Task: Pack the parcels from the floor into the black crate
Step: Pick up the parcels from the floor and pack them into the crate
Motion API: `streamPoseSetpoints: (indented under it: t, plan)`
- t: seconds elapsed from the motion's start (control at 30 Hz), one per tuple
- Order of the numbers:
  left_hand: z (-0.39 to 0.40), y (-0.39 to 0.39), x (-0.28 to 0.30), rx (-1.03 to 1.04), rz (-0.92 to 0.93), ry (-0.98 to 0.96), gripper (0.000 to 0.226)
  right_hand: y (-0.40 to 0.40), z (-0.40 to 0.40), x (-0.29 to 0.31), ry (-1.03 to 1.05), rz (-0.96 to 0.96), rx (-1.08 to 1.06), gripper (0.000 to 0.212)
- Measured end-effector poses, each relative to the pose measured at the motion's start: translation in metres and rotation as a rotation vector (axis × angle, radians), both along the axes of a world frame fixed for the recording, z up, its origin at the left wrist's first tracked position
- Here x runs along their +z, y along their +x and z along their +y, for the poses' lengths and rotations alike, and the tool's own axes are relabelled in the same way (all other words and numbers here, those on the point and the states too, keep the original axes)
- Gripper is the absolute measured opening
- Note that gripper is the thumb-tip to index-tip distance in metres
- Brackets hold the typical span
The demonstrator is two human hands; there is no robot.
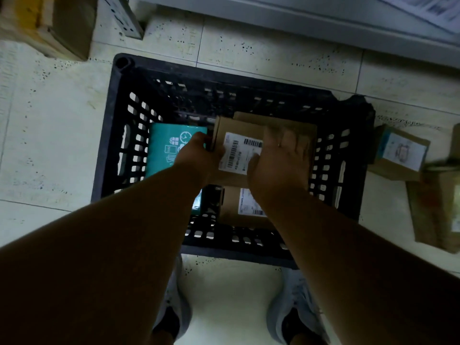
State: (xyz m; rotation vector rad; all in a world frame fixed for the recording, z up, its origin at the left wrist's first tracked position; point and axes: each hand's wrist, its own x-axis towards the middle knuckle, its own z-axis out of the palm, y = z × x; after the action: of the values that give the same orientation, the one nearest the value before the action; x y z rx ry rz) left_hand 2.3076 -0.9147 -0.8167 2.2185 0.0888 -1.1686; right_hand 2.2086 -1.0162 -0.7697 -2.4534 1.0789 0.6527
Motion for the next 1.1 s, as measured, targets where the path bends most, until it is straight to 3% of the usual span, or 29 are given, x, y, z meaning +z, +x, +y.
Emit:
streamPoseSetpoints:
  t: [0.17,0.3,0.43,0.63,0.73,0.83,1.1]
  plan:
    - [-0.021,-0.012,-0.016,-0.018,-0.061,0.054,0.043,-0.026,0.011,-0.024,0.088,0.014,0.156,0.055]
    - [-0.034,-0.019,-0.019,-0.041,-0.059,0.030,0.044,-0.040,0.004,-0.044,0.129,0.111,0.154,0.061]
    - [-0.037,-0.022,-0.017,-0.008,-0.058,-0.048,0.029,-0.047,-0.004,-0.056,0.209,0.111,0.144,0.070]
    - [-0.040,-0.023,-0.010,0.062,-0.093,-0.053,0.032,-0.045,-0.002,-0.059,0.256,0.020,0.141,0.062]
    - [-0.037,-0.024,-0.004,-0.025,-0.044,-0.032,0.034,-0.044,-0.004,-0.059,0.275,0.030,0.132,0.060]
    - [-0.037,-0.026,0.012,-0.161,-0.008,-0.027,0.041,-0.038,-0.013,-0.047,0.272,0.041,0.104,0.062]
    - [-0.044,-0.062,0.114,-0.399,-0.403,-0.016,0.052,-0.034,-0.036,0.059,0.104,-0.070,-0.016,0.061]
